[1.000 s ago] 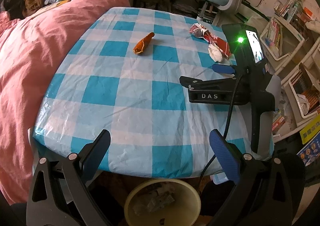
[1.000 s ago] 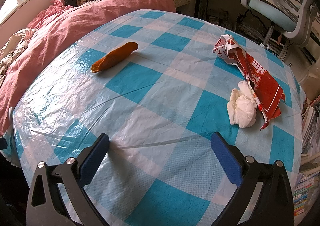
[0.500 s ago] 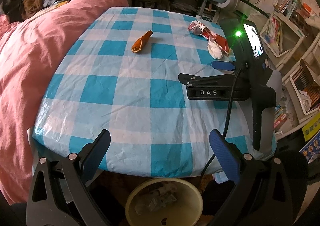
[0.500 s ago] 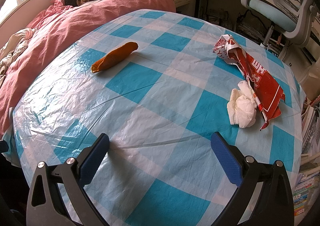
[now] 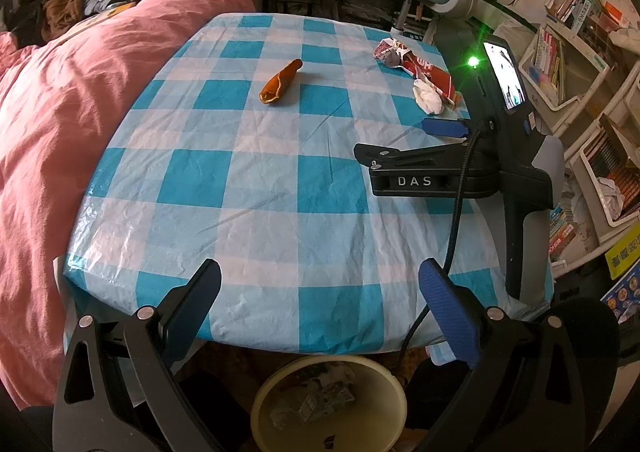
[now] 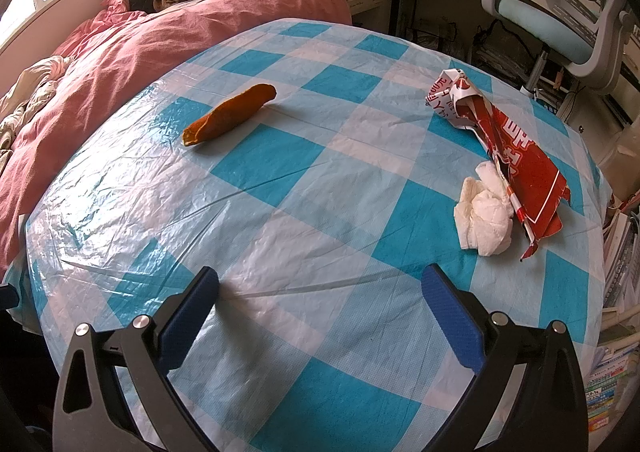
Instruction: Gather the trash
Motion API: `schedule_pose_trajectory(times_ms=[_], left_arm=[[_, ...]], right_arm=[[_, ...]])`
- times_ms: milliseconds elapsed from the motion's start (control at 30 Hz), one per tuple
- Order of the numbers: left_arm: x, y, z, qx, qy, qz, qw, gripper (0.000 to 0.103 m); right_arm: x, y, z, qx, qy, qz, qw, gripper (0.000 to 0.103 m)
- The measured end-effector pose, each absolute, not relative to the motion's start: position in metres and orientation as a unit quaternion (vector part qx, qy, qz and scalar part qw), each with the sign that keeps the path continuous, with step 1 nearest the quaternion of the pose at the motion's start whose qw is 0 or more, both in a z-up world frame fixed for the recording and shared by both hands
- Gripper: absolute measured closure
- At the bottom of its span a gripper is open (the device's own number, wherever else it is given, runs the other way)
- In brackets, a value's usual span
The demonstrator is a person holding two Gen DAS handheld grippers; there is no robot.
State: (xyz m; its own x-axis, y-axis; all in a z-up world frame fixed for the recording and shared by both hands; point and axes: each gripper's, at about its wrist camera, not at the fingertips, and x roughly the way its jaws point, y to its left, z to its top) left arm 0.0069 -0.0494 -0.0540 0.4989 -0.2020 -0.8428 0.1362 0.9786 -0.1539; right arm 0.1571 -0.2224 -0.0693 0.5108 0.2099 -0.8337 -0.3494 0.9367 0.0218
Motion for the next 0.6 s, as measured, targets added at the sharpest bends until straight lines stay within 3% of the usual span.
schedule_pose_trajectory(times_ms=[600], left_arm=[[0.0048,-0.0511,-0.054,-0.034,0.491,-0.101,0.864,0.007]], right_arm=[[0.1572,-0.2225,-0.0694,-0.075,0.467,0.161,0.866,0.006]])
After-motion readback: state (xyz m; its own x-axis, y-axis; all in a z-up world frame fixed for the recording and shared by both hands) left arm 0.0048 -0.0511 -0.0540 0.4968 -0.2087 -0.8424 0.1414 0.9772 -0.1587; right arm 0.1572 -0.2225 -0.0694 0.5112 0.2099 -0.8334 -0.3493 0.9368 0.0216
